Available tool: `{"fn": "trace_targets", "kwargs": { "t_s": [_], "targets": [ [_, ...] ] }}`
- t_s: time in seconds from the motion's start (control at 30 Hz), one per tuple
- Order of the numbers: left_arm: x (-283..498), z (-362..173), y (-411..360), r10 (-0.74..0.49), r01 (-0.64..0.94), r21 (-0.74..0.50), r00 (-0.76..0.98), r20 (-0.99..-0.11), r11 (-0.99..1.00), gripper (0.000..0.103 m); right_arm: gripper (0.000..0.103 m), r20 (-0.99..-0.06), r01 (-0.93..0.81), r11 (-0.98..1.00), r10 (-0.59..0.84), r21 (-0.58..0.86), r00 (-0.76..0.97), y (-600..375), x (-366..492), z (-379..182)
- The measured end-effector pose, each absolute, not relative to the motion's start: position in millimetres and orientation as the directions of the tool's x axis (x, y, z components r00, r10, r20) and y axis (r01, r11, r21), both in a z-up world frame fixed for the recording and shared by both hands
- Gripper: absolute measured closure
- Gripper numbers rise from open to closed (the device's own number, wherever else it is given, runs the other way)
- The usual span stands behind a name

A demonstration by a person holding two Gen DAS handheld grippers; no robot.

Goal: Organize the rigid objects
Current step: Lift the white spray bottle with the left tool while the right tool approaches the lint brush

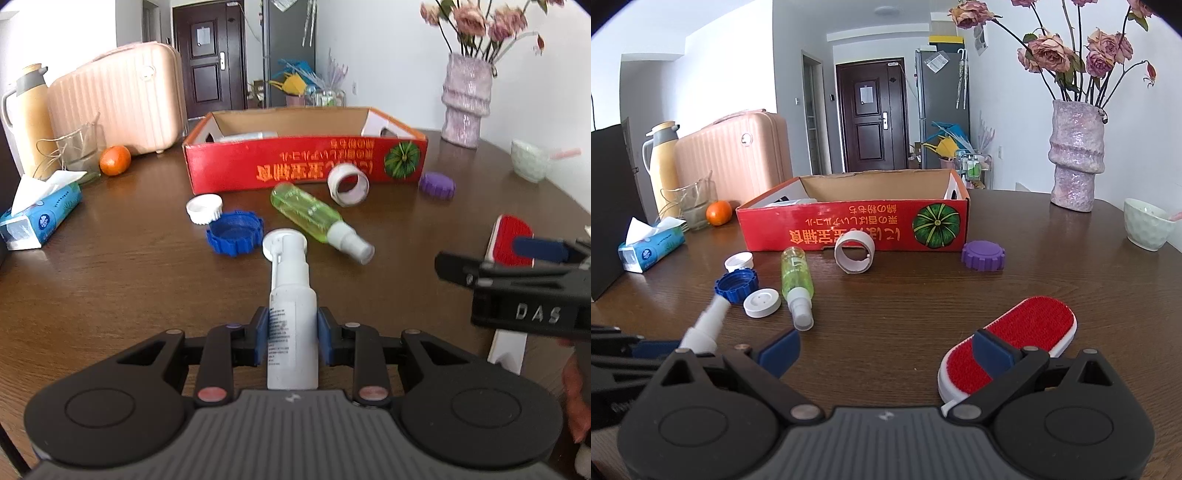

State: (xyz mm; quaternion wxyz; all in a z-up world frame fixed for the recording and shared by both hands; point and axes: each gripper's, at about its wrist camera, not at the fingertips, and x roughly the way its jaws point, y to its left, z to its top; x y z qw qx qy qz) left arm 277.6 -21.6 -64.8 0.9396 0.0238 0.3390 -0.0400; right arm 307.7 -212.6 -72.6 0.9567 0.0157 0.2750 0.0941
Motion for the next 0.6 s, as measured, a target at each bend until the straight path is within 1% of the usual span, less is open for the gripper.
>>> {"fn": "trace_targets", "kwargs": {
  "t_s": [0.43, 0.6],
  "targets": [
    [271, -30, 3, -0.032, 0.028, -0.016, 0.843, -0.537, 0.999, 0.075, 0.003, -0.527, -0.163, 0.984, 0.174, 0.066, 0.832, -211, 310, -73],
    [271, -22, 8, -0.027, 0.018, -0.022, 0.86, -0.51, 1.0, 0.075, 0.003, -0.526, -0.159, 0.986, 0.164, 0.054, 0.835, -209, 308, -71]
  ]
}}
